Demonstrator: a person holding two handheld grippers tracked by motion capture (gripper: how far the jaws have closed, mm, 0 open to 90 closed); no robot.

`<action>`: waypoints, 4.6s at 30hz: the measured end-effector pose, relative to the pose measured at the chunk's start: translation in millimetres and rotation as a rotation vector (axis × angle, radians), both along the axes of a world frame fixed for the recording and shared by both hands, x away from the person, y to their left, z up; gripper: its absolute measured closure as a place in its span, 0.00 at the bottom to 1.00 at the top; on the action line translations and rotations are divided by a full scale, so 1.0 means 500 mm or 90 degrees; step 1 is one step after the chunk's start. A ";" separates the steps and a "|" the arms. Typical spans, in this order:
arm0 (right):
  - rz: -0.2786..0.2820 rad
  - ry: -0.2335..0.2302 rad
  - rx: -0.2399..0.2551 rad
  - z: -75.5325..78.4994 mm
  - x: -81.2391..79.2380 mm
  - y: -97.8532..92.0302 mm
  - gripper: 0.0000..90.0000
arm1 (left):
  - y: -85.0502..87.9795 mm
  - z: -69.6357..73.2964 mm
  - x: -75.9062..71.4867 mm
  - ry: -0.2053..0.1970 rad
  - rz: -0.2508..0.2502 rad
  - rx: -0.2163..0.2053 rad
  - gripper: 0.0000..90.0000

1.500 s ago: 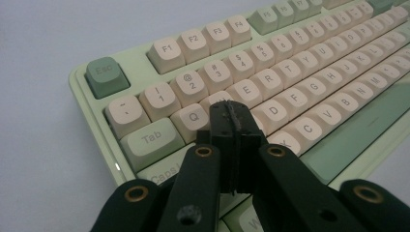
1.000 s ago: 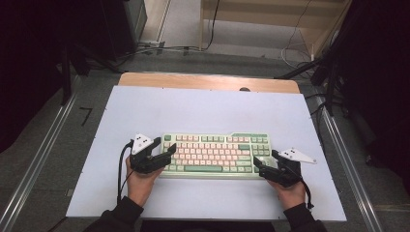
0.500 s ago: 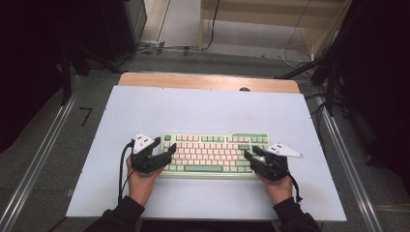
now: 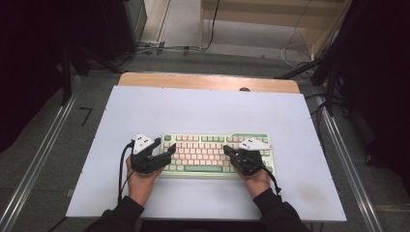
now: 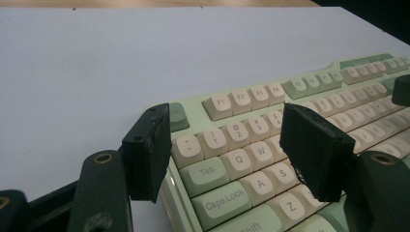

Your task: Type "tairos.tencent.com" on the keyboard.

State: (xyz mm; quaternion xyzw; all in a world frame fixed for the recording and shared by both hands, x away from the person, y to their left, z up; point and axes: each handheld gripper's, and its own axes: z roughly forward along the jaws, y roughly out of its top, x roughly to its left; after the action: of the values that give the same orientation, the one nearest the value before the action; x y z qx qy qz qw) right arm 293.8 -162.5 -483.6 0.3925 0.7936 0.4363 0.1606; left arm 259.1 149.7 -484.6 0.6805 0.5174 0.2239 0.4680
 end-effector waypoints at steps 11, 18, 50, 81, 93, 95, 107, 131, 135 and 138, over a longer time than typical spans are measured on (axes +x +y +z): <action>0.014 0.010 -0.020 -0.007 0.011 0.041 0.97 | -0.002 -0.001 0.000 0.001 -0.004 0.004 0.41; 0.013 0.019 -0.034 -0.010 0.016 0.051 0.97 | -0.002 -0.002 0.000 0.001 -0.006 0.007 0.41; 0.004 0.022 0.007 0.013 0.018 0.038 0.68 | -0.003 -0.004 0.000 0.000 -0.006 0.011 0.41; -0.061 0.013 0.015 0.005 -0.002 -0.068 0.21 | -0.048 0.009 0.024 0.007 -0.119 -0.007 1.00; -0.067 0.017 0.016 0.001 0.000 -0.069 0.21 | -0.101 -0.006 0.057 0.047 -0.154 0.035 1.00; -0.066 0.018 0.015 0.001 0.000 -0.069 0.21 | -0.106 -0.007 0.060 0.053 -0.157 0.037 1.00; -0.067 0.019 0.014 -0.001 0.000 -0.069 0.22 | -0.117 -0.014 0.064 0.067 -0.162 0.052 1.00; -0.064 0.021 0.009 -0.004 0.001 -0.067 0.22 | -0.118 -0.013 0.064 0.076 -0.159 0.048 1.00; -0.067 0.020 0.014 -0.002 0.000 -0.069 0.22 | -0.105 0.001 0.059 0.051 -0.147 0.020 0.80; -0.068 0.020 0.018 -0.001 0.000 -0.070 0.21 | -0.097 0.011 0.054 0.023 -0.133 0.014 0.52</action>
State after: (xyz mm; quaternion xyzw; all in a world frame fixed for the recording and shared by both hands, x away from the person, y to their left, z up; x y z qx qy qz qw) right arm 294.0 -197.3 -484.2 0.4435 0.7678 0.4318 0.1653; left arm 286.0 101.1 -478.9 0.7399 0.4496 0.1674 0.4716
